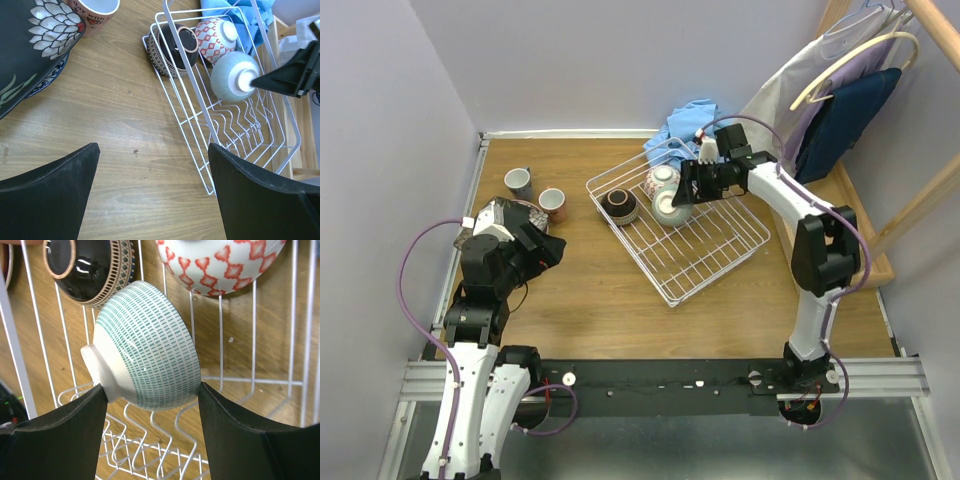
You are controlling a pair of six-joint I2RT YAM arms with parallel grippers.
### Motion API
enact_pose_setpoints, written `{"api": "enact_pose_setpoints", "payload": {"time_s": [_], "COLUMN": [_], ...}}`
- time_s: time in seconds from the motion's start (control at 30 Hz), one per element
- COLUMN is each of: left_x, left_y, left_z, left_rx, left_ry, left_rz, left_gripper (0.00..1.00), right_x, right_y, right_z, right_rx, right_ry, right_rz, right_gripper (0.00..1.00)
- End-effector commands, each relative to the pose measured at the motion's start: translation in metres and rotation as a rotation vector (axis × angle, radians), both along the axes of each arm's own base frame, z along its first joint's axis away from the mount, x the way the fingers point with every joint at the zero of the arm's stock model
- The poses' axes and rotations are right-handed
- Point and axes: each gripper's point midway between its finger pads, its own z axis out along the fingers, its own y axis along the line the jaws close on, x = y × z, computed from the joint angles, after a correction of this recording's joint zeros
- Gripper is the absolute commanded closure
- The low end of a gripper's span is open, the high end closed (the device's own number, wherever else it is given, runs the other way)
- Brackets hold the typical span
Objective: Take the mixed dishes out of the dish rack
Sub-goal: Pick up the bowl from the dish rack.
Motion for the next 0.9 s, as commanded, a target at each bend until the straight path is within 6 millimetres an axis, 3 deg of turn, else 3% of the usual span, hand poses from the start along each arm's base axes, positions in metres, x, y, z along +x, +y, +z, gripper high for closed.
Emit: {"api": "enact_pose_setpoints", "payload": {"time_s": [0.0, 0.17, 0.23, 0.4, 0.47, 0.5, 0.57, 0.67, 0.7, 0.87], "left_x": [-0.004, -0.002, -0.001, 0.000, 0.001, 0.001, 0.002, 0.004, 0.005, 0.011], "left_y": [-0.005, -0.007, -0.007, -0.011, -0.013, -0.014, -0.015, -0.019, -0.020, -0.029], "left_z": [0.002, 0.001, 0.001, 0.002, 0.003, 0.003, 0.003, 0.006, 0.007, 0.015], "left_rx": [-0.018, -0.030, -0.035, -0.061, -0.071, -0.077, -0.085, -0.096, -0.096, -0.067], "left_ry": [0.013, 0.020, 0.021, 0.028, 0.031, 0.033, 0.038, 0.045, 0.046, 0.014], "left_rz": [-0.024, -0.025, -0.025, -0.033, -0.036, -0.042, -0.047, -0.063, -0.073, -0.157], "left_gripper": [0.02, 0.02, 0.02, 0.02, 0.02, 0.02, 0.02, 0.02, 0.02, 0.02], "right_x": [-0.002, -0.007, -0.010, -0.021, -0.029, -0.035, -0.042, -0.056, -0.062, -0.090], "right_y": [-0.001, -0.001, 0.007, 0.011, 0.015, 0.015, 0.018, 0.024, 0.023, 0.032], "right_z": [0.038, 0.054, 0.071, 0.083, 0.094, 0.088, 0.102, 0.105, 0.116, 0.124], "right_rx": [-0.062, -0.156, -0.175, -0.257, -0.280, -0.302, -0.327, -0.373, -0.379, -0.392], "right_ry": [-0.223, -0.374, -0.473, -0.626, -0.691, -0.703, -0.783, -0.860, -0.908, -1.033], "right_rz": [0.021, 0.030, 0.071, 0.091, 0.093, 0.112, 0.092, 0.110, 0.119, 0.173], "right_gripper": [0.73, 0.72, 0.72, 0.72, 0.72, 0.72, 0.72, 0.72, 0.72, 0.73]}}
